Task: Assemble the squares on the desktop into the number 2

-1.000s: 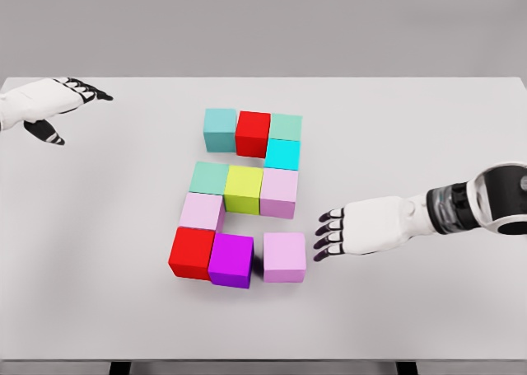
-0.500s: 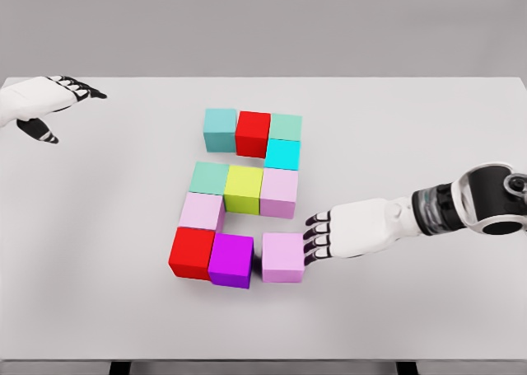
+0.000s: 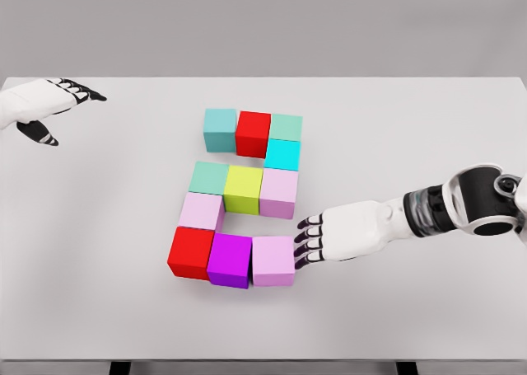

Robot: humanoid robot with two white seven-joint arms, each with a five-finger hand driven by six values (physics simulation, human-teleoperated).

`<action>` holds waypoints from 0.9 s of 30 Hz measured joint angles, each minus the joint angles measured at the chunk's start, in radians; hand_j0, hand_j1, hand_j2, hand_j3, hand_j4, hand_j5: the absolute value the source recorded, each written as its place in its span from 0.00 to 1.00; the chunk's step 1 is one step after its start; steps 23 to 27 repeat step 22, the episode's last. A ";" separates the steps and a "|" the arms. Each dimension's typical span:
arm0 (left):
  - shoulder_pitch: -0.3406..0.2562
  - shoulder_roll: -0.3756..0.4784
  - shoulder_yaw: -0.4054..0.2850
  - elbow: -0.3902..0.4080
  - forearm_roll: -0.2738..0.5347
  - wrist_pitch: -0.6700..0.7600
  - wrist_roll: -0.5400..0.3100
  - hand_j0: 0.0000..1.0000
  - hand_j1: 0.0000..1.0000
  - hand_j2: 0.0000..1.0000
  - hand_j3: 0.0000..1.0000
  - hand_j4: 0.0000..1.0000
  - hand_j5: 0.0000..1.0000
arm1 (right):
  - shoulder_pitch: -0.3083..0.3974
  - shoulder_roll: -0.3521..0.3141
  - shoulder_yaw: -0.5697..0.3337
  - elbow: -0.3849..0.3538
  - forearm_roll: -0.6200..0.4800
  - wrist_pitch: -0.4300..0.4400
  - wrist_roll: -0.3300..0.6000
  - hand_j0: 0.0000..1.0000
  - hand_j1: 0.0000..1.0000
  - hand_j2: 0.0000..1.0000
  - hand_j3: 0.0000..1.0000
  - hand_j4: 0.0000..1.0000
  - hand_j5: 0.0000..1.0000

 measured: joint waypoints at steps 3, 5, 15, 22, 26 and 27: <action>0.000 0.000 0.000 0.000 0.001 0.000 0.000 1.00 1.00 1.00 1.00 1.00 1.00 | 0.000 -0.014 -0.006 0.001 0.001 0.000 0.000 1.00 1.00 1.00 1.00 1.00 1.00; 0.000 0.000 0.000 0.000 0.001 0.000 0.000 1.00 1.00 1.00 1.00 1.00 1.00 | 0.000 -0.044 -0.026 0.001 0.001 0.000 -0.001 1.00 1.00 1.00 1.00 1.00 1.00; 0.000 0.000 0.000 0.000 -0.001 0.000 0.000 1.00 1.00 1.00 1.00 1.00 1.00 | 0.077 -0.200 -0.283 0.212 -0.423 0.000 -0.021 1.00 1.00 1.00 1.00 1.00 1.00; 0.000 0.001 0.001 0.000 0.002 0.000 0.000 1.00 1.00 1.00 1.00 1.00 1.00 | 0.248 -0.219 -0.318 0.304 -0.741 -0.001 -0.037 1.00 1.00 1.00 1.00 1.00 1.00; 0.000 0.001 0.001 0.000 0.002 0.000 0.000 1.00 1.00 1.00 1.00 1.00 1.00 | 0.248 -0.219 -0.318 0.304 -0.741 -0.001 -0.037 1.00 1.00 1.00 1.00 1.00 1.00; 0.000 0.001 0.001 0.000 0.002 0.000 0.000 1.00 1.00 1.00 1.00 1.00 1.00 | 0.248 -0.219 -0.318 0.304 -0.741 -0.001 -0.037 1.00 1.00 1.00 1.00 1.00 1.00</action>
